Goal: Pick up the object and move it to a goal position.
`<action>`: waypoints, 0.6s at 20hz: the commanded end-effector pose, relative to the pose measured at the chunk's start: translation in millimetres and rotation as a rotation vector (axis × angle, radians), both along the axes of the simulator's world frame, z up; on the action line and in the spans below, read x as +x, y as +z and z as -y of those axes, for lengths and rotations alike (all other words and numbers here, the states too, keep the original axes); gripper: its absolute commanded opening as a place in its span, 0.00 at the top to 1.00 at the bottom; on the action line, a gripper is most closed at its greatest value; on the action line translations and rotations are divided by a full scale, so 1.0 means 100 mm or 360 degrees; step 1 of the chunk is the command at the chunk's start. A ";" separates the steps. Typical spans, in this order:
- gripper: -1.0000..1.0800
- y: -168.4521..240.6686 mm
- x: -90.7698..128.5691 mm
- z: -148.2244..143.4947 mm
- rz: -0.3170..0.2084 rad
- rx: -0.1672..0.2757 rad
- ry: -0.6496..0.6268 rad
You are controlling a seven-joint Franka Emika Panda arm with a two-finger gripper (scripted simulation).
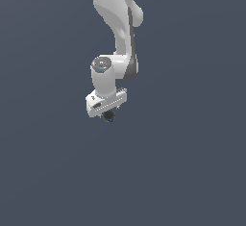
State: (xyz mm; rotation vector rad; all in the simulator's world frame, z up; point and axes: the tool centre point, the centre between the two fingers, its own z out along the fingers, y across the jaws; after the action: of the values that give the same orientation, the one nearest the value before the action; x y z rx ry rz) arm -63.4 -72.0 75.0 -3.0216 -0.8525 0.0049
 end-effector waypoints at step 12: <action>0.04 -0.11 -0.09 0.06 0.0005 -0.0001 0.0131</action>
State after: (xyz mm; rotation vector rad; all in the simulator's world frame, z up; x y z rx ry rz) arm -72.7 -78.5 64.0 -2.9857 -0.9766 0.0011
